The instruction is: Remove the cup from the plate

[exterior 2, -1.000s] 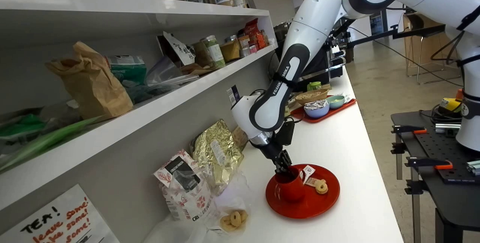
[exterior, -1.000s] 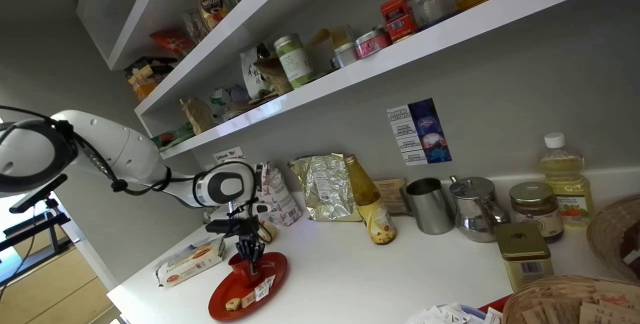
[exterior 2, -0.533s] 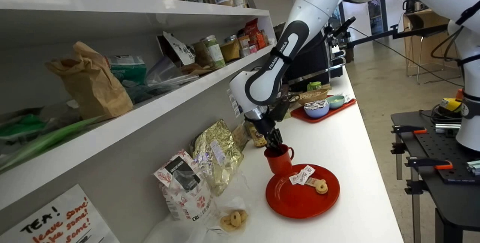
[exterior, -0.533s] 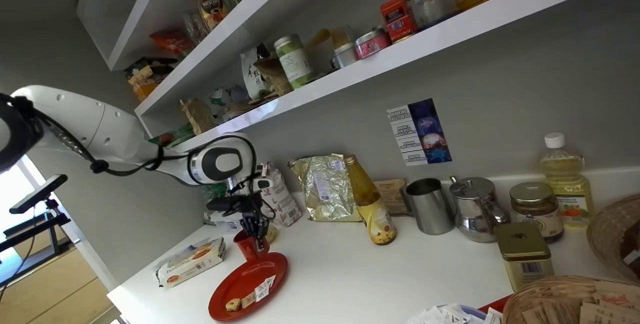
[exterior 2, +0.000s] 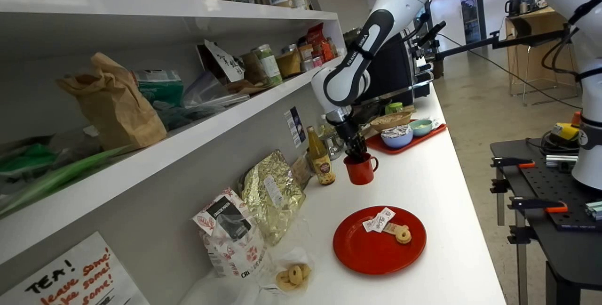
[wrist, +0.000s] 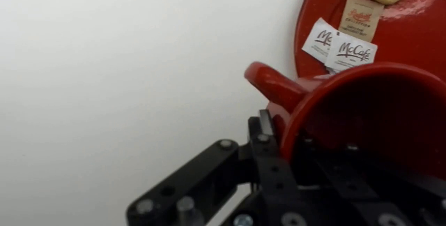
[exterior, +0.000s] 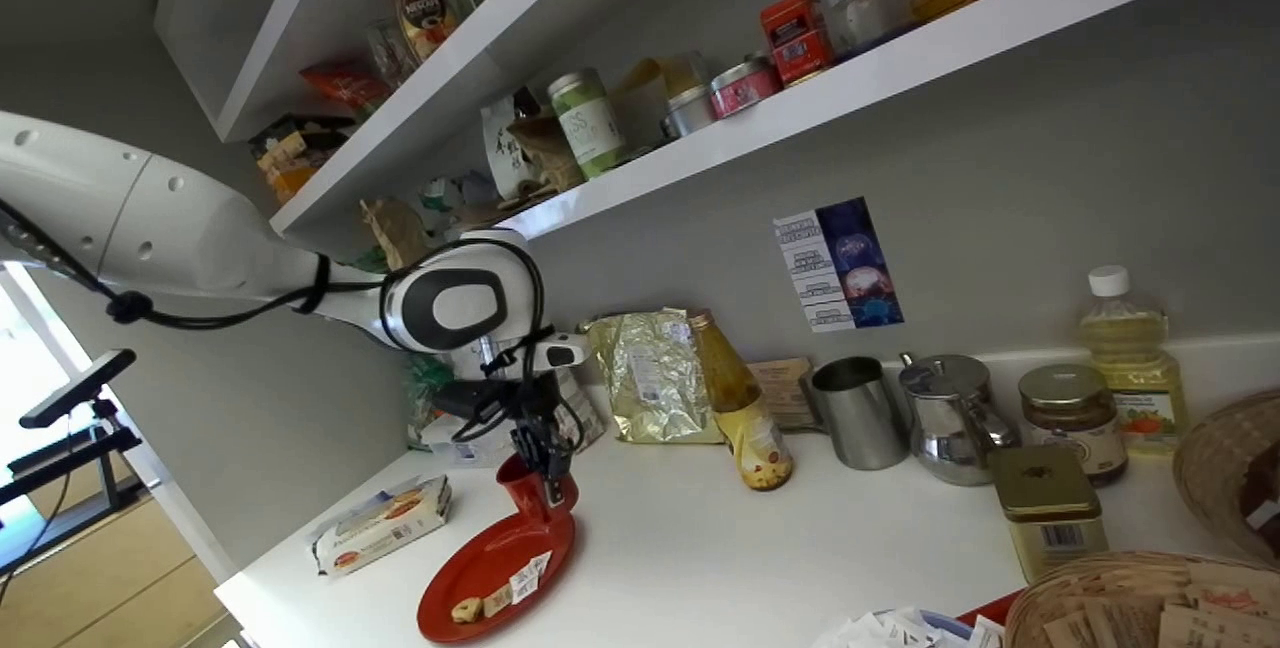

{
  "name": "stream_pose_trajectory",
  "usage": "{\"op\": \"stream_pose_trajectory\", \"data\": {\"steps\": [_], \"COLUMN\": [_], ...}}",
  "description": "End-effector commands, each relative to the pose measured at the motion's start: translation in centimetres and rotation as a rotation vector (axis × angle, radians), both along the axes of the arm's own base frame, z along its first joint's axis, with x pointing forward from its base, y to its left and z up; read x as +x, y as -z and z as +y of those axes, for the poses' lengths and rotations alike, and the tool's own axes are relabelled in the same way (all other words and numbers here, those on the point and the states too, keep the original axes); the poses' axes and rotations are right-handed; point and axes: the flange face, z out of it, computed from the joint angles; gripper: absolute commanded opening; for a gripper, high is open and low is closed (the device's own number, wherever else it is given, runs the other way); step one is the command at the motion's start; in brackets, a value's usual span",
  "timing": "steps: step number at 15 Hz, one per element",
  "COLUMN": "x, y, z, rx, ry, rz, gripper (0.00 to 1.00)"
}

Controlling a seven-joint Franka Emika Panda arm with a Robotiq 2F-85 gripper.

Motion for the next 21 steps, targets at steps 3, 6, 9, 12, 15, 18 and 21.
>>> {"op": "stream_pose_trajectory", "data": {"steps": [3, 6, 9, 12, 15, 18, 21], "x": [-3.1, -4.0, -4.2, -4.2, -4.3, -4.5, -4.8], "y": [1.3, 2.5, 3.6, 4.8, 6.2, 7.5, 8.6], "z": [-7.9, -10.2, -10.2, -9.3, -8.5, -8.0, -7.7], "rx": [0.050, 0.068, 0.065, 0.058, 0.056, 0.050, 0.047], "ry": [0.114, 0.154, 0.160, 0.144, 0.129, 0.116, 0.111], "rz": [-0.006, 0.011, 0.032, 0.059, 0.087, 0.110, 0.129], "gripper": [0.02, 0.02, 0.02, 0.02, 0.02, 0.02, 0.02]}}
